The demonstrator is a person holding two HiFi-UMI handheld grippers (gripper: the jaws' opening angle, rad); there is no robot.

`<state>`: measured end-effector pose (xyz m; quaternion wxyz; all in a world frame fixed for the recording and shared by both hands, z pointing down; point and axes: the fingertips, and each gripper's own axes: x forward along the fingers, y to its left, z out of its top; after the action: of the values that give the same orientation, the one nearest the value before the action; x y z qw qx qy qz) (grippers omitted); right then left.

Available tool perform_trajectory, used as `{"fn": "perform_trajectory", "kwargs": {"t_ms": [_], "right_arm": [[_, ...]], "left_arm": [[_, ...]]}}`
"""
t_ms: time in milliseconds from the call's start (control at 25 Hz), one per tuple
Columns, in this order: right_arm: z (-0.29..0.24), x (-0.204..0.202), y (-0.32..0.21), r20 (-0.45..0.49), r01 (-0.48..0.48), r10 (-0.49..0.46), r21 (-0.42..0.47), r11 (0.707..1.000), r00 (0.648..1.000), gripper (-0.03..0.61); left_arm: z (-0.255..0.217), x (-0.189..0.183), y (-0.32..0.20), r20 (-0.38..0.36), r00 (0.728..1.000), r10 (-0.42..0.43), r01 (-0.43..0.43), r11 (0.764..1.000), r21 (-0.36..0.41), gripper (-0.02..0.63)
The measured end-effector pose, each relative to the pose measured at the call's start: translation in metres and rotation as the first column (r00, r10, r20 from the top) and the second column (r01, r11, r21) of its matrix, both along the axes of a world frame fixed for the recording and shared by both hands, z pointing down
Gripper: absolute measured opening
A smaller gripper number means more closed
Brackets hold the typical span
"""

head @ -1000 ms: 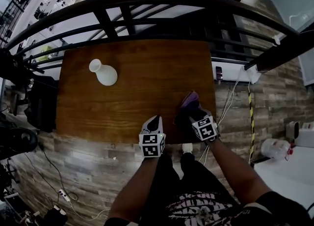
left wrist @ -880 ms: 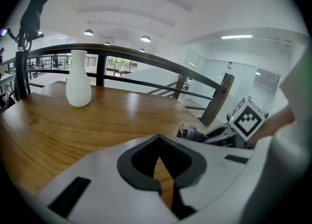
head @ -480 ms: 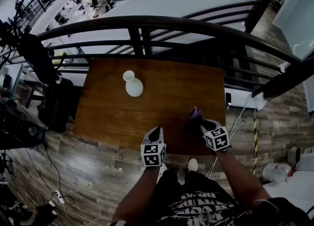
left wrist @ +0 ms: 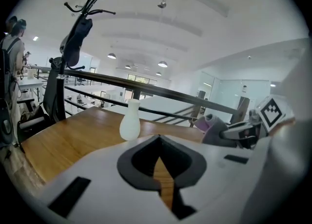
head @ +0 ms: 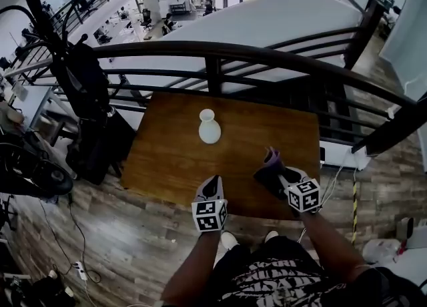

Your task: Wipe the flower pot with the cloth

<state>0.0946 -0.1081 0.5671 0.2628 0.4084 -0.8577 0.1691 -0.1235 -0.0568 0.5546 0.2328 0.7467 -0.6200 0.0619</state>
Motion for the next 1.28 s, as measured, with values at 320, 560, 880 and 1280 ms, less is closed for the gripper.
{"fn": "perform_trajectory", "kwargs": {"t_ms": [320,560,880,1280], "right_arm": [[-0.023,-0.038,-0.007,0.014,0.034,-0.034,0.039,0.999,0.999,0.083],[-0.035,-0.057,-0.015,0.031,0.076,-0.078,0.049,0.996,0.996,0.083],[-0.041,-0.086,-0.044,0.069,0.134,-0.137,0.054,0.990,0.988,0.083],[-0.030,-0.097,-0.105,0.180,0.197,-0.201,0.040,0.980,0.963,0.083]], "left_arm": [[-0.013,-0.034,0.009,0.021,0.999,-0.032,0.031,0.999,0.030,-0.002],[-0.018,-0.045,0.007,0.021,0.998,-0.064,0.064,0.998,0.028,-0.002],[-0.020,-0.063,-0.014,0.052,0.994,-0.096,0.096,0.995,0.003,-0.002],[-0.031,-0.055,-0.074,0.067,0.990,-0.128,0.127,0.992,0.019,-0.002]]}}
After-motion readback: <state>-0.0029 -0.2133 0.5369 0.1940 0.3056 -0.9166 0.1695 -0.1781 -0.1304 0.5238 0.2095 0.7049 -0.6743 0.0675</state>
